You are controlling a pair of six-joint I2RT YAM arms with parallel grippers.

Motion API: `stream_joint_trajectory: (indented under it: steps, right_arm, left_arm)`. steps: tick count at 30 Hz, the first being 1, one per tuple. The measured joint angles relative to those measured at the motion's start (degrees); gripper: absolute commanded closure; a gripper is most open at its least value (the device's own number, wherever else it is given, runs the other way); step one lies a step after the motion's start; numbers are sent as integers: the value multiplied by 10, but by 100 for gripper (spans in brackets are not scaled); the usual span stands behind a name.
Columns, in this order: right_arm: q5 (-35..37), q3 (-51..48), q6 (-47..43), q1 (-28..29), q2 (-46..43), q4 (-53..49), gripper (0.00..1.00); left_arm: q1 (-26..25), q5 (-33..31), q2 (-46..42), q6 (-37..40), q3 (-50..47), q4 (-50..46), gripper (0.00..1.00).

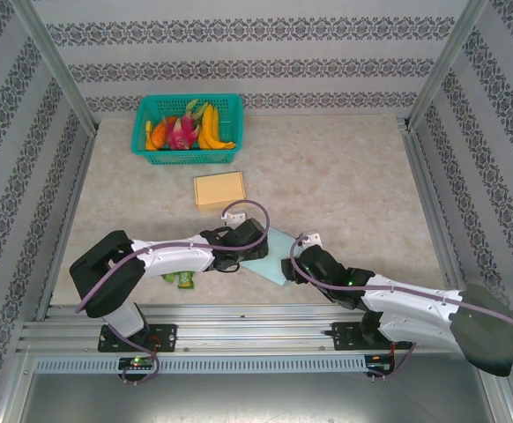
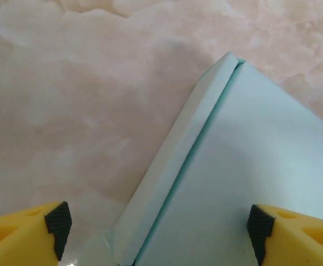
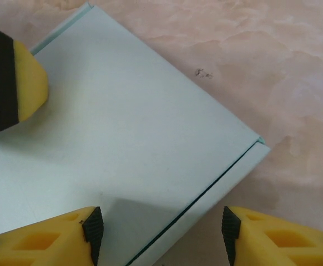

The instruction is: Fold the paper box

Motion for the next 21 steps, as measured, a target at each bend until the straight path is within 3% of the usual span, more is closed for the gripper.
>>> stream_joint_trajectory:
  steps: [12, 21]
  right_arm:
    - [1, -24, 11, -57, -33, 50, 33]
    - [-27, -19, 14, -71, 60, 112, 35]
  left_arm:
    - [0, -3, 0, 14, 1, -2, 15]
    - [0, -3, -10, 18, -4, -4, 13]
